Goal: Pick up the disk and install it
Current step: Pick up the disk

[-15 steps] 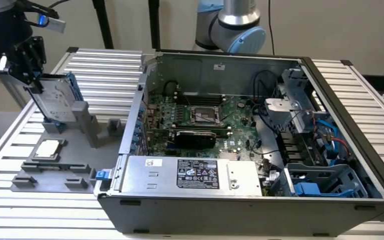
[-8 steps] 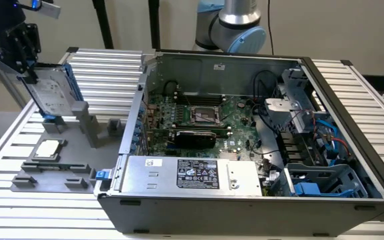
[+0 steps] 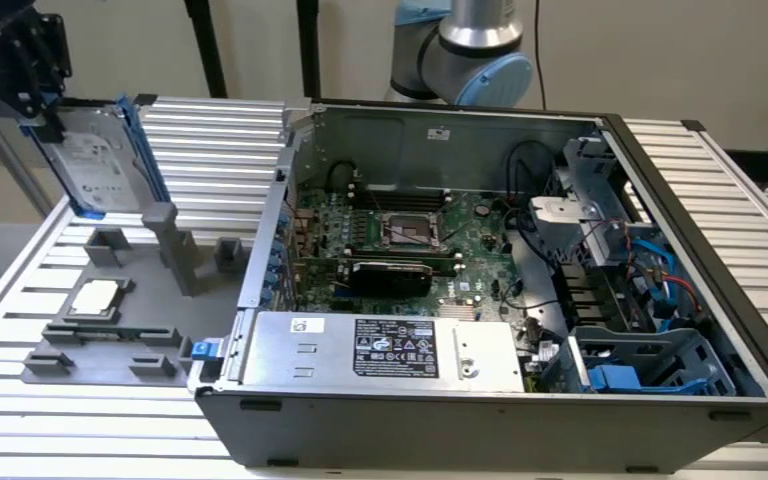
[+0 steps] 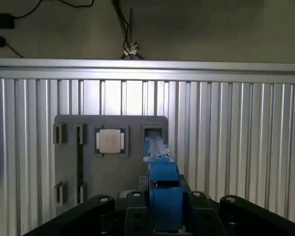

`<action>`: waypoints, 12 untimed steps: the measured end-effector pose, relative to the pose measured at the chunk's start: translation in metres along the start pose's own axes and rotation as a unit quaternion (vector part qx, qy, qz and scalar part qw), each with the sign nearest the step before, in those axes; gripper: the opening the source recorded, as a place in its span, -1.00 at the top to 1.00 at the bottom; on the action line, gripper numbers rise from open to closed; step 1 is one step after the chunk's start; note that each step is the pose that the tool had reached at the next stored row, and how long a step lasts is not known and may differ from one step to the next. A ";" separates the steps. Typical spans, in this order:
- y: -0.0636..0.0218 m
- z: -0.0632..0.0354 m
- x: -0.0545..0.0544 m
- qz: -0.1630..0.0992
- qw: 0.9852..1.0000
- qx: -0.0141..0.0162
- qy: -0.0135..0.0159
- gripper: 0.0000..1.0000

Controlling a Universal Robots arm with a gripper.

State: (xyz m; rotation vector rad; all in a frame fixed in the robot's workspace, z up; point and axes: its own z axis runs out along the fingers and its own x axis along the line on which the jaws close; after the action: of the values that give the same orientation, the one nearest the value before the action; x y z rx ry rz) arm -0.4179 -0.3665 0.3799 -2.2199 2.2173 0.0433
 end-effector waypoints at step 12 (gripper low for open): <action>-0.0212 -0.0338 0.002 -0.003 1.000 0.000 -0.006 1.00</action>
State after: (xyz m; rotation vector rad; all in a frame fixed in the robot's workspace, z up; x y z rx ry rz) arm -0.3961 -0.3694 0.4133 -2.2194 2.2056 0.0564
